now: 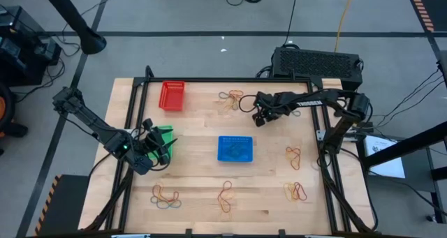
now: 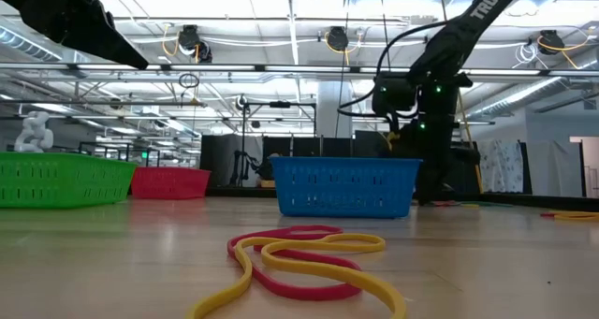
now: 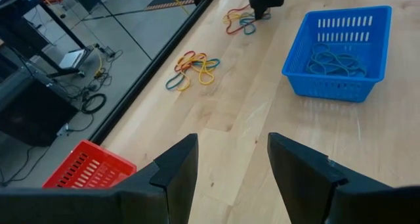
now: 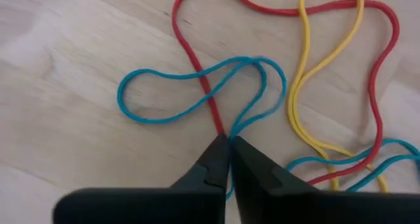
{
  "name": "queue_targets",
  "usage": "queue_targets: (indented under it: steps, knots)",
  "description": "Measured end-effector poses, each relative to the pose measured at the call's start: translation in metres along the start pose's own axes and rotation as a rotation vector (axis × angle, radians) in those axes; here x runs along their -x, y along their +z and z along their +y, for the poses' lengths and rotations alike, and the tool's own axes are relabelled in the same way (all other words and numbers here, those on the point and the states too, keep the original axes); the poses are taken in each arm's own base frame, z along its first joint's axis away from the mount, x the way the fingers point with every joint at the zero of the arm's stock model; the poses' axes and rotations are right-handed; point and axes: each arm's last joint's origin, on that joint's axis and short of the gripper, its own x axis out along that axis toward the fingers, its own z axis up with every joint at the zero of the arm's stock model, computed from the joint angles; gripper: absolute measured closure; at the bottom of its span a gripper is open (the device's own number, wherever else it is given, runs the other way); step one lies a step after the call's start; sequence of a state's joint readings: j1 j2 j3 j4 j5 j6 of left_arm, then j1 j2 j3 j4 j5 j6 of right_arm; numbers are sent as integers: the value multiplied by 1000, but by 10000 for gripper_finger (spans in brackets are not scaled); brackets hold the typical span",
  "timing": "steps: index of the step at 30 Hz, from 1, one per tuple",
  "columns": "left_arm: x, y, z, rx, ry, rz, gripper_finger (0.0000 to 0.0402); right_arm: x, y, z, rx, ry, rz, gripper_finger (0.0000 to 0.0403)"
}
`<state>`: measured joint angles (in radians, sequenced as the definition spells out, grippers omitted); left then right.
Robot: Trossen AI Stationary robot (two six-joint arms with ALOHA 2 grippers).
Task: Sort rubber bands into baskets
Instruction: Put the blue rubber band into the blue bin
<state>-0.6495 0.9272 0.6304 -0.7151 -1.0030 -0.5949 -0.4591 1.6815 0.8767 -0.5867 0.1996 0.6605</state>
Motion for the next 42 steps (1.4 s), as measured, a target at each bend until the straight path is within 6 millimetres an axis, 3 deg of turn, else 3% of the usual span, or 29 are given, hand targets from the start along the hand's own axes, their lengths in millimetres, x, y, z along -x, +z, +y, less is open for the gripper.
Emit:
queue_targets:
  steps: [5,14,22,27,31,34,42]
  knots:
    - [0,0,0,0,0,0,210,21,0,-6,-11,25,-46,400]
    - [0,0,0,-2,0,0,210,94,-8,-14,-26,218,-268,402]
    - [0,0,0,-3,-1,0,210,165,-34,-5,27,560,-542,403]
    - [0,0,0,1,-1,-1,210,195,-54,14,103,784,-646,403]
    - [0,1,-1,12,-6,-7,210,206,-71,35,176,915,-682,403]
    - [0,5,-4,32,-29,-30,210,204,-85,52,212,919,-681,403]
    - [0,28,-26,-35,-276,-142,210,165,-114,97,289,817,-566,402]
